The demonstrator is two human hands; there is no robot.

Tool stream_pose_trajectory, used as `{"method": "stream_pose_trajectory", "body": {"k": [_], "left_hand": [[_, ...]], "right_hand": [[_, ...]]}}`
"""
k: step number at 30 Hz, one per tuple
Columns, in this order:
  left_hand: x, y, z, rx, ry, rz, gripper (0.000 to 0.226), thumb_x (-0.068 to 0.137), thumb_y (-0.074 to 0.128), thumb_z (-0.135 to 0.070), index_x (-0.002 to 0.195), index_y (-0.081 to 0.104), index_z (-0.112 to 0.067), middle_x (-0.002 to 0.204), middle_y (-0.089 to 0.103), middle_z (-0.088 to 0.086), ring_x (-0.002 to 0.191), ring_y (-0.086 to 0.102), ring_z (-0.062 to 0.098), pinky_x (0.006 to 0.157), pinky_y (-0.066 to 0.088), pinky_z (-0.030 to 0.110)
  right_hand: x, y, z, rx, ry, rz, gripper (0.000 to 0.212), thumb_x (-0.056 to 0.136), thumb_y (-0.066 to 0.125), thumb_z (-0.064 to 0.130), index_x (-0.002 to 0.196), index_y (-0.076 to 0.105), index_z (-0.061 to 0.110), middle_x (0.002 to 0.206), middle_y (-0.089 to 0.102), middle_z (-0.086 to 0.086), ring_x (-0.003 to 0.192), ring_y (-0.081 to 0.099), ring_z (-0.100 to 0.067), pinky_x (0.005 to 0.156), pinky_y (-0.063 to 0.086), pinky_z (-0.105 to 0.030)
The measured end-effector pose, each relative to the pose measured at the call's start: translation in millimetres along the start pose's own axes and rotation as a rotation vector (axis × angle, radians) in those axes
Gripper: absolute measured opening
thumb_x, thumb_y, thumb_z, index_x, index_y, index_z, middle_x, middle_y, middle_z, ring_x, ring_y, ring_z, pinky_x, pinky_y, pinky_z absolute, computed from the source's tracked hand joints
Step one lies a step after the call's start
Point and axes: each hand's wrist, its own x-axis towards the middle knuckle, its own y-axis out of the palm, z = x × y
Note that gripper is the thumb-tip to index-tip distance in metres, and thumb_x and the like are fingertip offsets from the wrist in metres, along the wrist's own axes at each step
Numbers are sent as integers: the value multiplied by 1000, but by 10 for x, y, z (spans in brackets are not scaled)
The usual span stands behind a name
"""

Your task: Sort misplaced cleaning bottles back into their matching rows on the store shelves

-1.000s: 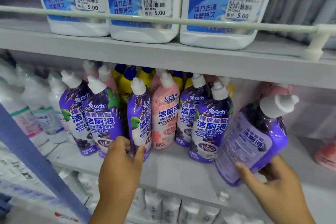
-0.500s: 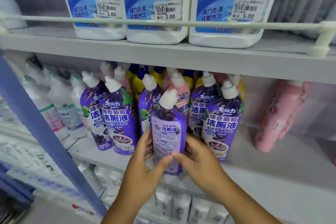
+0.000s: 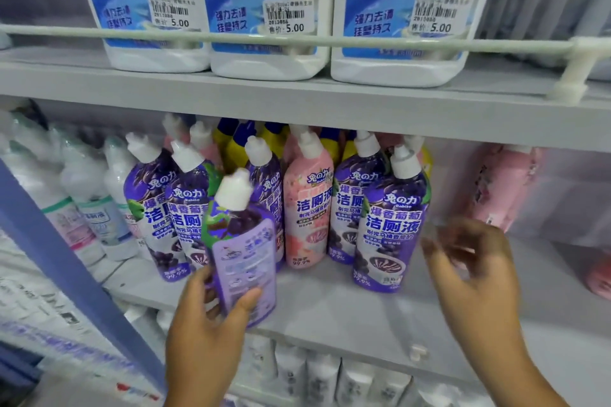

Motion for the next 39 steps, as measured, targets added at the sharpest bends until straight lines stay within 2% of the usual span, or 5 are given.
{"method": "stream_pose_trajectory", "body": {"k": [13, 16, 19, 28, 39], "left_hand": [[145, -45, -103, 184, 97, -118, 60, 78, 85, -29, 129, 56, -21, 126, 58, -1, 94, 63, 14, 89, 56, 42], [-74, 76, -272, 225, 418, -322, 46, 82, 83, -21, 116, 58, -4, 109, 49, 1, 87, 54, 24, 86, 46, 34], [-175, 365, -536, 171, 669, -81, 26, 88, 68, -21, 107, 62, -4, 106, 54, 2, 100, 57, 13, 93, 42, 18], [503, 1255, -1172, 374, 451, 36, 72, 92, 61, -21, 155, 31, -2, 140, 50, 25, 129, 47, 42, 109, 40, 46], [147, 946, -1073, 313, 205, 111, 62, 85, 77, -38, 133, 38, -42, 114, 71, -4, 101, 69, 33, 75, 50, 36]], "right_hand": [[280, 311, -299, -88, 266, 281, 46, 74, 89, 24, 111, 61, 28, 108, 71, 6, 90, 69, -9, 77, 60, -37], [296, 296, -251, -92, 267, 322, 39, 74, 89, 21, 101, 64, 32, 101, 73, 10, 81, 66, 2, 69, 55, -19], [295, 267, -207, -74, 280, 366, 38, 77, 86, 18, 92, 61, 42, 94, 72, 21, 75, 62, 15, 61, 45, -3], [260, 163, -211, -48, 318, 411, 41, 81, 83, 25, 114, 63, 37, 101, 69, 24, 83, 60, 20, 63, 44, -2], [247, 106, -239, -41, 326, 414, 42, 80, 84, 27, 116, 64, 37, 101, 69, 27, 87, 63, 16, 68, 50, -10]]}}
